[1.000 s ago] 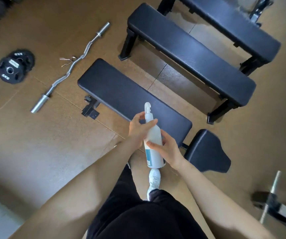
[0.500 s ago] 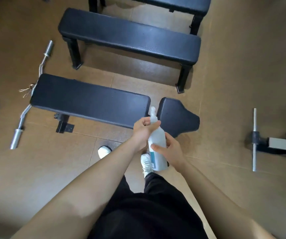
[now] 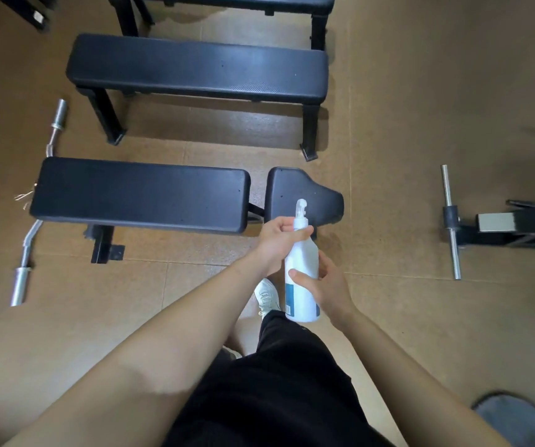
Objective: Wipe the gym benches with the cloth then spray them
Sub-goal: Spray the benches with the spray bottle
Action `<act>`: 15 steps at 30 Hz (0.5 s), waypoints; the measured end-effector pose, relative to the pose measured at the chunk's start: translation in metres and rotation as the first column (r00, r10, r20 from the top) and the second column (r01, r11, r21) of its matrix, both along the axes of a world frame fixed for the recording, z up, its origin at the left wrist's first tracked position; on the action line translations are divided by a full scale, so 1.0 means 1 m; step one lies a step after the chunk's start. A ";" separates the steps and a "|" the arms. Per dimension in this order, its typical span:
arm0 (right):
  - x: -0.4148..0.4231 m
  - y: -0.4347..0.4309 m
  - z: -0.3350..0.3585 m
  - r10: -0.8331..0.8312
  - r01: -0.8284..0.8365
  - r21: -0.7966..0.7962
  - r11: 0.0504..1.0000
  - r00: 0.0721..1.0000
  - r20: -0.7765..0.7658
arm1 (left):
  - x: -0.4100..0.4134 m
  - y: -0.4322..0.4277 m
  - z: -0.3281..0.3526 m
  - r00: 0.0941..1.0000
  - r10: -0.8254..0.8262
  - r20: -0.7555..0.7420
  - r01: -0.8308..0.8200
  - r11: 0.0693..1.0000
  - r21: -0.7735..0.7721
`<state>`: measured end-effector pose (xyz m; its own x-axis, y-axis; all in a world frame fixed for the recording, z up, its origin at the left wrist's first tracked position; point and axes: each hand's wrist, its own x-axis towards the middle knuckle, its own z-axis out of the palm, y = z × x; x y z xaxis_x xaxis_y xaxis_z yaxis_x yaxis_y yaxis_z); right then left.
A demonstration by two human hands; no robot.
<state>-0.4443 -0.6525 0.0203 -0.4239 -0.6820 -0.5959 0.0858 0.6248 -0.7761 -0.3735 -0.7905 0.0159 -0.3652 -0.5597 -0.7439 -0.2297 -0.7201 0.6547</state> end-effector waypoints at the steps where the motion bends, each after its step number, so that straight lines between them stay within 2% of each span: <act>1: 0.003 0.000 0.003 0.015 -0.015 -0.001 1.000 1.000 -0.001 | 0.007 0.003 0.003 1.000 0.015 -0.004 -0.016 1.000 -0.022; 7: 0.055 -0.012 0.025 0.243 -0.242 -0.059 0.968 0.970 0.011 | 0.105 0.015 0.019 0.979 0.159 -0.127 -0.178 0.970 -0.162; 15: 0.194 -0.013 0.049 0.525 -0.520 -0.133 0.844 0.851 -0.002 | 0.313 0.110 0.053 0.903 0.426 -0.046 -0.425 0.876 -0.228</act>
